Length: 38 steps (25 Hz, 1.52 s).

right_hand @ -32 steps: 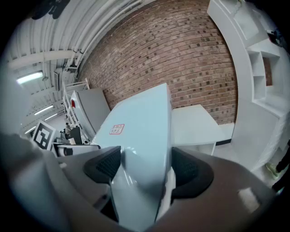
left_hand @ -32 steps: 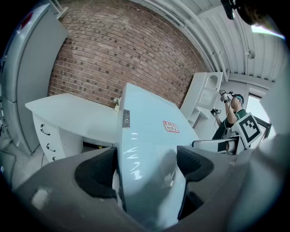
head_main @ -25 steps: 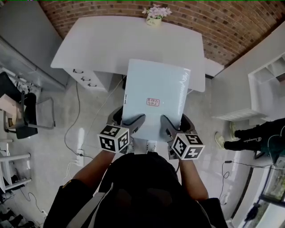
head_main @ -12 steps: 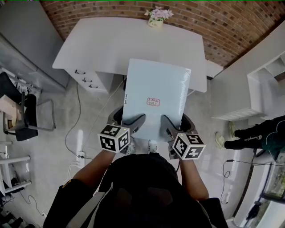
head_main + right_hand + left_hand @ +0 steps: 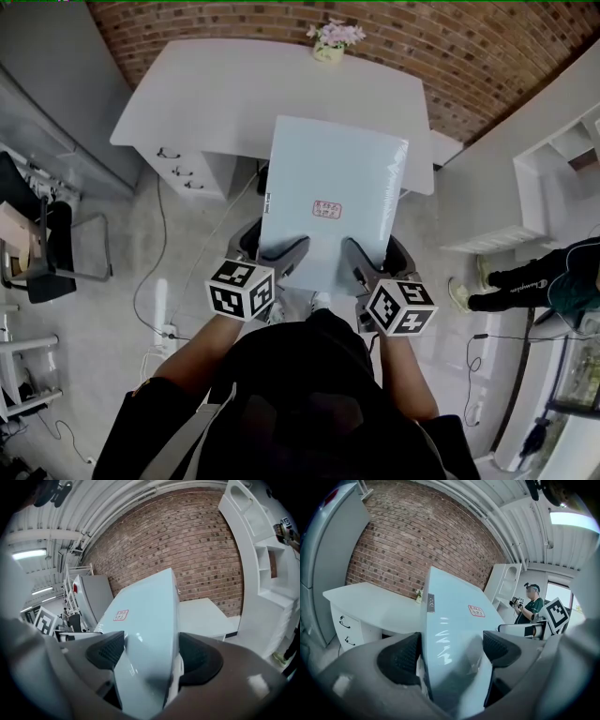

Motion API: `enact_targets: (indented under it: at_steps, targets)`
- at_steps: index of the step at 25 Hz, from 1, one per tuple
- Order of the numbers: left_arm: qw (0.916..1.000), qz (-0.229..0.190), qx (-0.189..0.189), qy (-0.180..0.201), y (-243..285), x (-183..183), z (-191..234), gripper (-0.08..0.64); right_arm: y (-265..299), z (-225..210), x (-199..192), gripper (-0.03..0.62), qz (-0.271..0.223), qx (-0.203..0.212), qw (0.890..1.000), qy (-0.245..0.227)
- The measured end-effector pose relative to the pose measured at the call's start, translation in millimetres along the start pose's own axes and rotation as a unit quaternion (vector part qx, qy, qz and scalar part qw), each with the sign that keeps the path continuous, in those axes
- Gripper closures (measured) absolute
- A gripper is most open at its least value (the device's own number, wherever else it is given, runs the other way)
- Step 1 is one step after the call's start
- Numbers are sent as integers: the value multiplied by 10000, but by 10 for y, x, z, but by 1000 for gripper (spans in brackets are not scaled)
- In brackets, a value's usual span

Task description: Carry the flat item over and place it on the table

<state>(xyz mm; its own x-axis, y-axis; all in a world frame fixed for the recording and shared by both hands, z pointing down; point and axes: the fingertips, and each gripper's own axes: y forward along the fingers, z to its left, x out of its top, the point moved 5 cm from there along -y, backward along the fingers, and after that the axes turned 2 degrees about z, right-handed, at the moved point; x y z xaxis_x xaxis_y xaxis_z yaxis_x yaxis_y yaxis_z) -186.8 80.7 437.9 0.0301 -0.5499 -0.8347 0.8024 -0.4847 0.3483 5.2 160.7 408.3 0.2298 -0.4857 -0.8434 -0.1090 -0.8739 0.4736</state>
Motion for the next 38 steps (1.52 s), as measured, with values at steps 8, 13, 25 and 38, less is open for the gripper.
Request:
enact_targets:
  at_steps: [8,13,25,38]
  targets:
    - [10000,5,65,-1,110,33,20,132,99,-91,38,224,16,22,10000,53]
    - [9998,52,199,35,327,134,72,132,312,-265,132,224,18,142,9998,136]
    - [9986,406,321,138,1524,528,61,132,973,-1254,551,224,139,209,9982,542]
    - [9970,588,453,207,2573,798,-153,130,1390,-2222,942,222,321,294,9965,713]
